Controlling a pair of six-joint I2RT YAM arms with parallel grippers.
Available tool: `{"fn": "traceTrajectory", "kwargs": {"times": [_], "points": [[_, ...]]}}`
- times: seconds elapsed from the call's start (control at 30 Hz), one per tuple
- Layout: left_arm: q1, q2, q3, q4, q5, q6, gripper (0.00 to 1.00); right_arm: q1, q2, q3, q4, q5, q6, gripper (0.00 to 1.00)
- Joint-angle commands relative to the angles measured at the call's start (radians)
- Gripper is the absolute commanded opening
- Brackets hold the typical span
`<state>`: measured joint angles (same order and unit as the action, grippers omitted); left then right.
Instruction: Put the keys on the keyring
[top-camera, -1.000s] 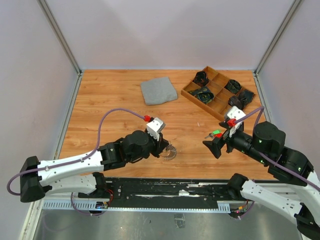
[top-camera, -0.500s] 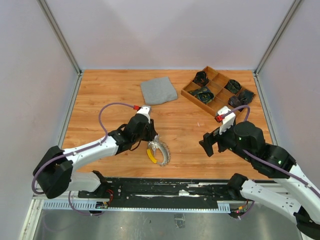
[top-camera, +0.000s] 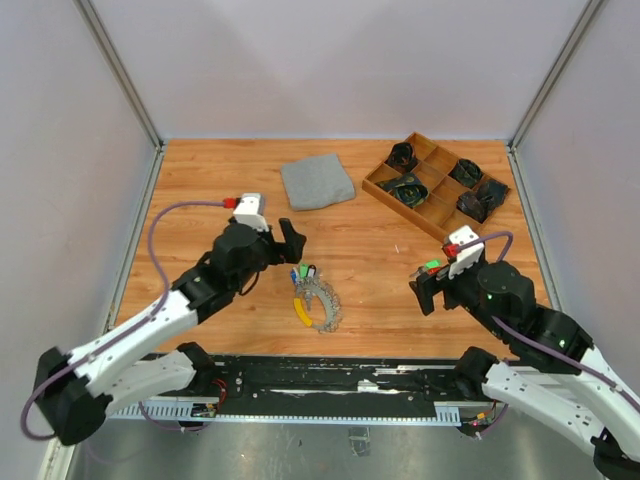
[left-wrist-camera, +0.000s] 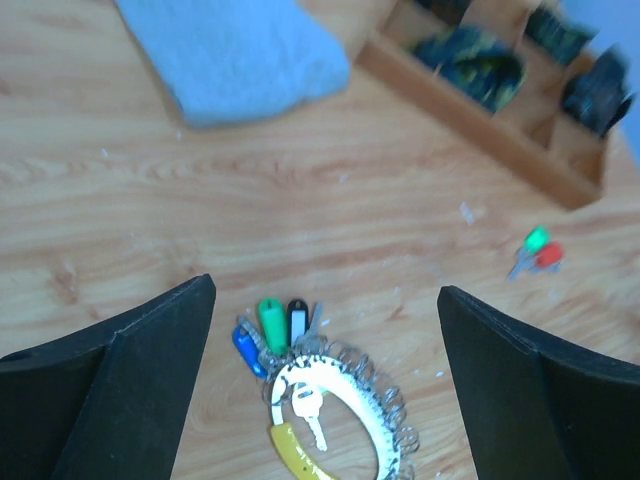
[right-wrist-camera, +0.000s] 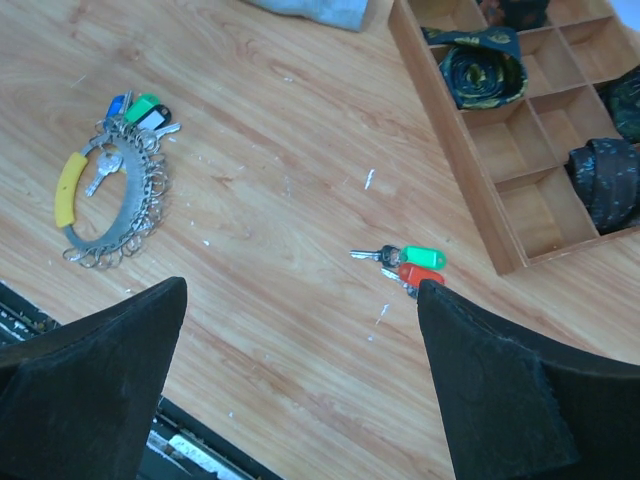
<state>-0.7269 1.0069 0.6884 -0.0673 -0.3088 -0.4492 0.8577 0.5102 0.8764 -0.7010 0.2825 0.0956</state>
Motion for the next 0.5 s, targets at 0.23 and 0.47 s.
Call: {"fn": "traceTrajectory", "kwargs": {"times": [0.23, 0.47], "points": [[0.004, -0.488, -0.065, -0.199, -0.217, -0.002, 1.00, 0.011, -0.218, -0.120, 0.142, 0.119, -0.041, 0.98], [0.004, -0.537, -0.074, -0.277, -0.218, 0.002, 1.00, 0.013, -0.182, -0.104, 0.111, 0.154, -0.025, 0.98]]}}
